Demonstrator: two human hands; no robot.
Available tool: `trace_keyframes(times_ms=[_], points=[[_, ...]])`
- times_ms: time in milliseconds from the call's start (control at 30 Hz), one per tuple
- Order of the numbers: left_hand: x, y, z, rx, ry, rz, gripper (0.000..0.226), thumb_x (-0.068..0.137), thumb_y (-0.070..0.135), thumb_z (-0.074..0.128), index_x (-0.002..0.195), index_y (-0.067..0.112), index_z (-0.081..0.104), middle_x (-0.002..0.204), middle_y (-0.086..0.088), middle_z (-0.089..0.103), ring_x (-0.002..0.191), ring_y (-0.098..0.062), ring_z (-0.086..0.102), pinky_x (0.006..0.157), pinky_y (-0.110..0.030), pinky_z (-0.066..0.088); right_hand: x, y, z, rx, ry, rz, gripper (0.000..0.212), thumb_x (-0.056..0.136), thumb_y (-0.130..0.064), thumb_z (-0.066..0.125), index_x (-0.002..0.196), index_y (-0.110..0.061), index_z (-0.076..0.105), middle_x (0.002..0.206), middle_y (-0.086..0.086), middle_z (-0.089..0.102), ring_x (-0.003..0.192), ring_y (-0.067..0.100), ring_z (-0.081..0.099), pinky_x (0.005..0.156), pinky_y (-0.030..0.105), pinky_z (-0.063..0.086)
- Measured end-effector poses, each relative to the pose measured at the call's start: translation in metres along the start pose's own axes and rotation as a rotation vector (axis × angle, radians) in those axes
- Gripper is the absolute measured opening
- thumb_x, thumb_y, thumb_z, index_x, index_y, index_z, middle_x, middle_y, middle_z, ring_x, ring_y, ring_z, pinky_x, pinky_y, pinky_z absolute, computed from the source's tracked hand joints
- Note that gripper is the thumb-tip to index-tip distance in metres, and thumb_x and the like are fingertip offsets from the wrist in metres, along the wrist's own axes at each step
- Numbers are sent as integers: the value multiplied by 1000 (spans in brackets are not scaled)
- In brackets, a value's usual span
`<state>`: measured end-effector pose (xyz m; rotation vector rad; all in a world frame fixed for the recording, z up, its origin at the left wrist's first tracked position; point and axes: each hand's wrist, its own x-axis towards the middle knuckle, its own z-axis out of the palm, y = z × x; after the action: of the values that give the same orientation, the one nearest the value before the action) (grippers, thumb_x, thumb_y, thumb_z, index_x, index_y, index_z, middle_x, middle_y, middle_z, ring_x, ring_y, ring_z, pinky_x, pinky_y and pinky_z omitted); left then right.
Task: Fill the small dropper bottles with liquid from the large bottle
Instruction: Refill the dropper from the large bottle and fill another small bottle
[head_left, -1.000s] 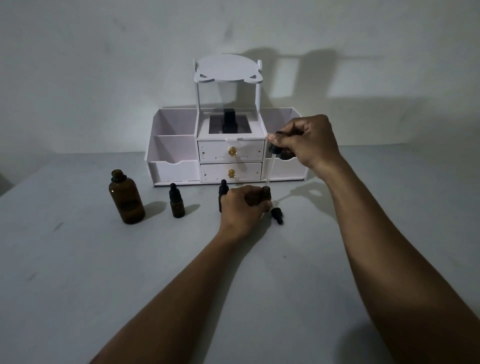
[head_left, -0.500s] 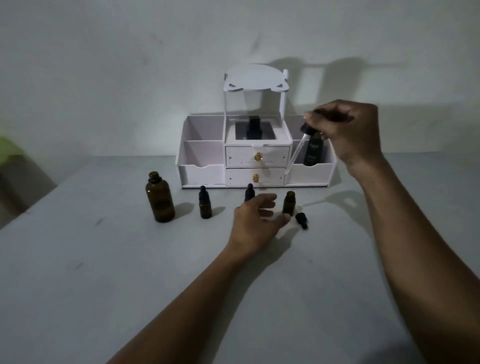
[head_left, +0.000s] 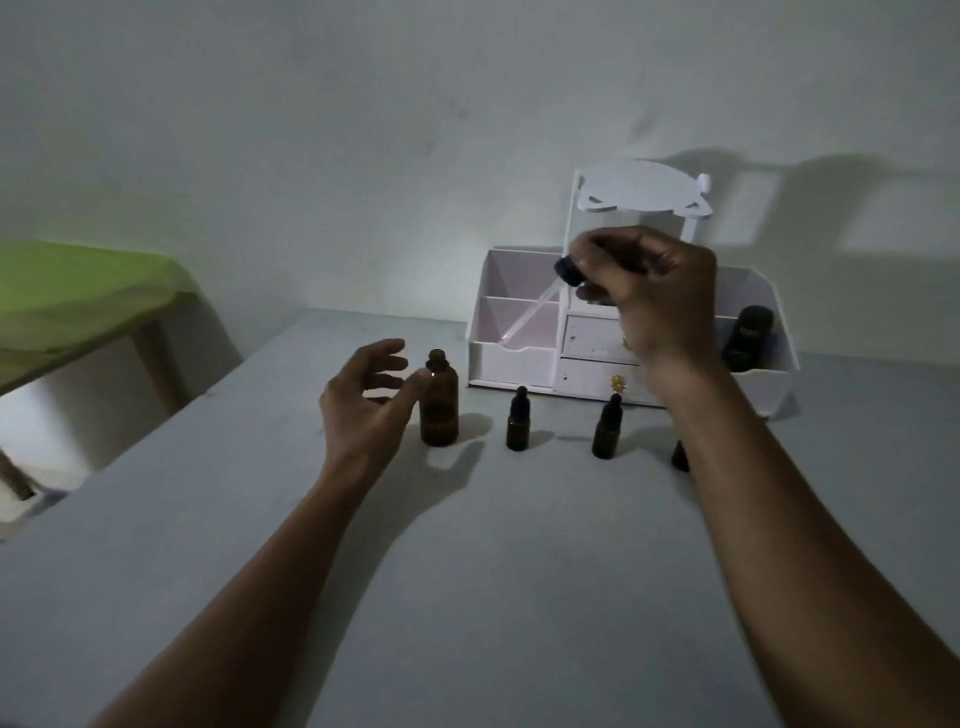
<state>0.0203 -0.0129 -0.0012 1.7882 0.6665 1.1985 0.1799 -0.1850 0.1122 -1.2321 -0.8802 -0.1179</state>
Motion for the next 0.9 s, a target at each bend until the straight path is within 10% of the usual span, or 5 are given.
trace_keyframes(times_ms=[167,400,900], points=[[6,-30,-4,-96,-245,-176,83,59,51,81,135,29,57,123,-1,66,109,-12,65,92,-34,55,-3,20,47,26,-27,48,5,84,-8,76,89,-7,76,80,7,75,77,23,75,70,32,62],[10,-37,0,-90,-329,-128,51,77,12,82,124,22,65,109,-1,73,94,-5,71,79,-18,55,1,37,63,22,-27,56,6,83,-10,77,87,-14,75,79,2,75,77,19,75,65,27,60],[11,-41,-2,-70,-340,-105,51,81,10,78,130,13,64,111,-2,73,91,1,70,74,-12,53,-15,77,99,-351,-362,-7,13,84,-20,77,93,-10,78,85,1,77,78,9,74,80,24,60]])
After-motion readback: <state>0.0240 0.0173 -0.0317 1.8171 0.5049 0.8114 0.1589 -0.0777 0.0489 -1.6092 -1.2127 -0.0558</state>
